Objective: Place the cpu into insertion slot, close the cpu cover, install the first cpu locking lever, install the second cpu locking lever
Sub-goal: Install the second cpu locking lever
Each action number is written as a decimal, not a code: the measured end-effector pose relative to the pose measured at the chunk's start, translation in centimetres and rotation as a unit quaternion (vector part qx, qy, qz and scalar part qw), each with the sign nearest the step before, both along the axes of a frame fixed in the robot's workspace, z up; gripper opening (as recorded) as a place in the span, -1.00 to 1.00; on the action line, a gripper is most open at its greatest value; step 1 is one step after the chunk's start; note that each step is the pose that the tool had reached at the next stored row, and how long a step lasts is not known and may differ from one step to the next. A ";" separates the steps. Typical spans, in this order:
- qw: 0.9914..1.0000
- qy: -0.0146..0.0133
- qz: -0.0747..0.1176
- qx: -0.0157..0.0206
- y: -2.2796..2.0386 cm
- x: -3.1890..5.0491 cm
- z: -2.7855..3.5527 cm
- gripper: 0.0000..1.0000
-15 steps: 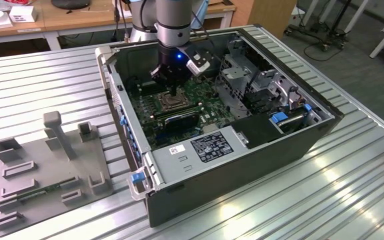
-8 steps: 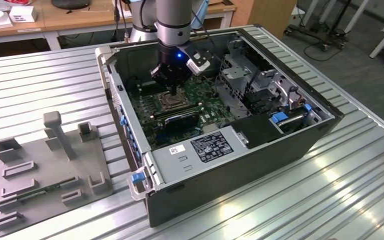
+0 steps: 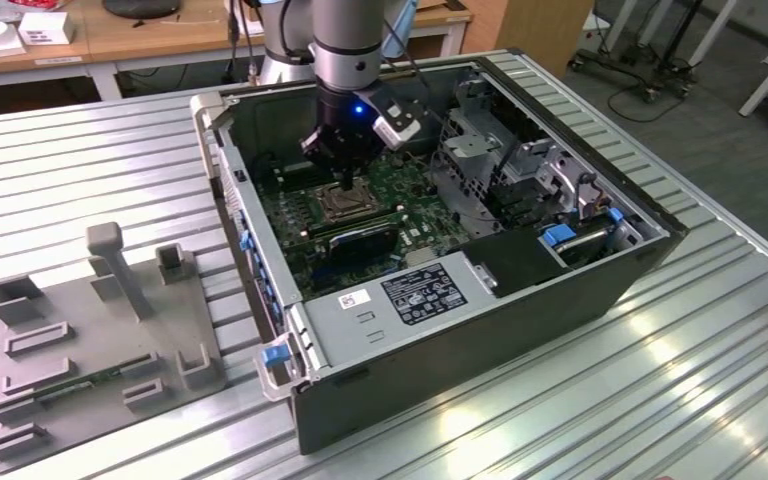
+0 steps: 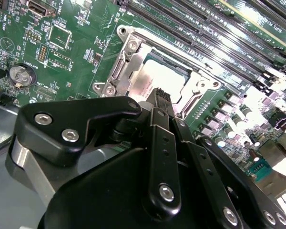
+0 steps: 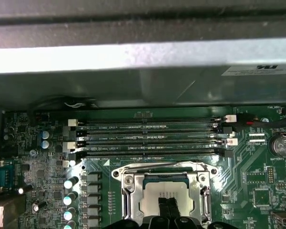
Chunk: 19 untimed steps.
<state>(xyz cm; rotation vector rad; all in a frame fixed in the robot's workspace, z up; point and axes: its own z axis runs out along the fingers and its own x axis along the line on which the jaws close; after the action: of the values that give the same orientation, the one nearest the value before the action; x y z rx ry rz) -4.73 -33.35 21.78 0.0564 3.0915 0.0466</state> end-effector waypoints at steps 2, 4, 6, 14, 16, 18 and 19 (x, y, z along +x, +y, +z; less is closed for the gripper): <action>1.000 0.000 0.000 0.000 0.00 0.00 0.26 -0.79; 1.000 0.000 0.000 0.000 0.01 0.00 0.50 -0.79; 1.000 0.000 0.000 0.000 0.01 0.00 0.74 -0.79; 1.000 0.000 0.000 0.000 0.01 0.00 1.01 -0.79; 1.000 0.000 0.000 0.000 0.00 0.00 1.05 -0.79; 1.000 0.000 0.000 0.000 0.01 0.01 1.07 -0.79; 1.000 0.000 0.000 0.000 0.01 0.00 1.09 -0.79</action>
<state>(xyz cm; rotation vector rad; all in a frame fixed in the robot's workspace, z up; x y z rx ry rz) -4.73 -33.34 22.87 0.0563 3.0913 0.0471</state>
